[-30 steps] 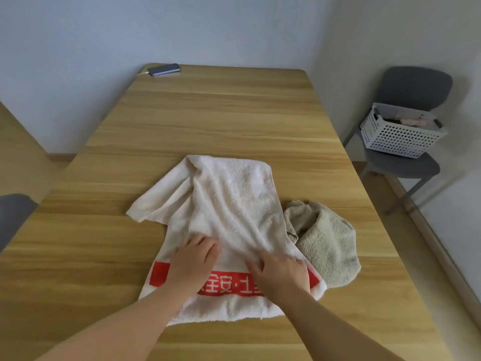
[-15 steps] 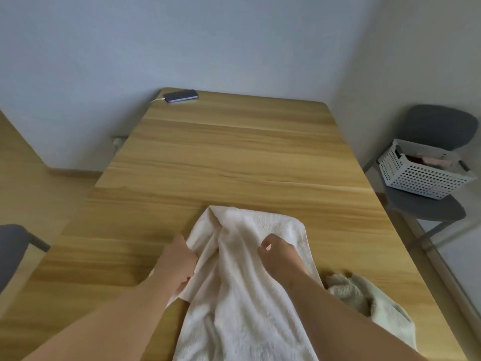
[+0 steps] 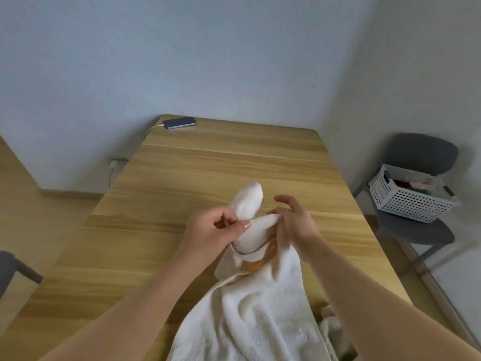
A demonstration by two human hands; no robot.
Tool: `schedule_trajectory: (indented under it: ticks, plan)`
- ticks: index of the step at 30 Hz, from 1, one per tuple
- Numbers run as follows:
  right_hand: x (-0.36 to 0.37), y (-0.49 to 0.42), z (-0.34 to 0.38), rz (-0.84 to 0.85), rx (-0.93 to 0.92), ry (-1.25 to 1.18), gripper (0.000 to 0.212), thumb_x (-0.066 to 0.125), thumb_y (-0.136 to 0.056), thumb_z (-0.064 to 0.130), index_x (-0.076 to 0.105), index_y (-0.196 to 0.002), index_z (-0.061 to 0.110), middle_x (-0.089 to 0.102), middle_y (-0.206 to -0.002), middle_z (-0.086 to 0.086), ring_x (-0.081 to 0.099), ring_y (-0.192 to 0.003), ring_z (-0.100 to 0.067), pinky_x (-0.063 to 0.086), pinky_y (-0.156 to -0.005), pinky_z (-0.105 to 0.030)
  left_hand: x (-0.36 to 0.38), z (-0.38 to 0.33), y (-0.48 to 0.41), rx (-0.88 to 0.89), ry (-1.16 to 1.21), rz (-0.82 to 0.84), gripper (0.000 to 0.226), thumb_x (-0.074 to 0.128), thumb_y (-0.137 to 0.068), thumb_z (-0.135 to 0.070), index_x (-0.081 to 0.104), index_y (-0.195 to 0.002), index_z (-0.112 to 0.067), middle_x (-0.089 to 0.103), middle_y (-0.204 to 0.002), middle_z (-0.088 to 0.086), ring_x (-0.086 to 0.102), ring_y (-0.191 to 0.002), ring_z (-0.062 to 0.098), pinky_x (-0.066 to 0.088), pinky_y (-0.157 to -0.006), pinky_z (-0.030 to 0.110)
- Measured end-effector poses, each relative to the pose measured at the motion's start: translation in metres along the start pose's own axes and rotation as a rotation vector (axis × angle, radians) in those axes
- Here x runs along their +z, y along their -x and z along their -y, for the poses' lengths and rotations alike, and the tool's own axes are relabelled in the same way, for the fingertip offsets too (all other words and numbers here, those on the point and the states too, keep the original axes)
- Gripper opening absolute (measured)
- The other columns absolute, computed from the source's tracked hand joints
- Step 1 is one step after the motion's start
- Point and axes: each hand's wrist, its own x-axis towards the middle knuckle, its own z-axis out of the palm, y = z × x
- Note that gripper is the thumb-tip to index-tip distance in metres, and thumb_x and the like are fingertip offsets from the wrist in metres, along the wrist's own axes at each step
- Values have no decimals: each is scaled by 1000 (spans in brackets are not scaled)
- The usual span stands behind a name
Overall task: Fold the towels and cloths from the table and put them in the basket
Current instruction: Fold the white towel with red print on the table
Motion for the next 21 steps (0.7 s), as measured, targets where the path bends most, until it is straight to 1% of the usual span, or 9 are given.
schedule_trajectory:
  ticks: [3,6,8,10,14,16,18,19,21]
  plan:
    - [-9,18,6,315,78,50,56,55,-88,2,38,-136,25,58,-118,-3,62,-82,-19,51,-68,-28,9,-21,-3,-141,366,-104,31,67,-78,5,54,-61,-19,51,-52,-11,48,-57,7,38,-52,16]
    - [-15,37,12,511,95,64,69,65,-84,9,32,-136,39,53,-123,0,61,-72,-15,52,-57,-25,13,-47,0,-228,563,-67,33,60,-79,12,49,-70,-19,57,-69,-1,56,-63,16,44,-47,25]
    - [-18,44,17,455,19,-4,66,66,-84,9,32,-131,40,58,-113,-2,55,-65,-14,44,-54,-24,17,-62,4,-229,607,-14,34,57,-79,15,50,-79,-19,62,-77,1,62,-64,17,49,-47,26]
    - [-24,46,24,333,-42,-73,58,65,-84,7,36,-126,36,57,-101,-2,50,-61,-14,41,-56,-27,19,-73,8,-212,582,34,39,56,-78,17,53,-90,-20,65,-82,1,65,-69,18,52,-54,30]
    - [-38,54,37,280,-113,-2,11,57,-86,6,57,-92,16,54,-72,-1,44,-51,-10,43,-53,-23,18,-88,13,-164,414,183,51,61,-75,17,56,-103,-26,67,-92,0,67,-81,18,55,-65,32]
    - [-45,56,40,115,-170,4,13,49,-86,1,54,-81,12,54,-68,-3,43,-49,-12,41,-50,-22,15,-92,12,-157,176,229,59,68,-74,11,53,-113,-30,62,-110,-2,62,-100,20,54,-81,36]
    - [-52,58,45,-58,-245,-39,12,48,-84,-2,50,-78,9,55,-70,-7,45,-51,-12,42,-51,-23,12,-96,8,-225,14,274,71,73,-73,6,45,-127,-31,59,-120,-5,58,-111,18,50,-92,37]
    - [-55,60,48,-106,-296,-40,13,49,-83,-2,49,-77,9,56,-71,-8,48,-51,-11,42,-53,-24,11,-99,7,-276,-36,308,73,75,-72,4,43,-129,-29,60,-120,-5,58,-111,17,50,-93,35]
    - [-59,62,53,-151,-388,-16,14,50,-83,0,48,-75,12,58,-69,-5,51,-49,-3,42,-55,-24,10,-104,5,-342,-183,372,61,77,-73,-2,49,-123,-23,63,-111,-4,62,-100,13,52,-84,27]
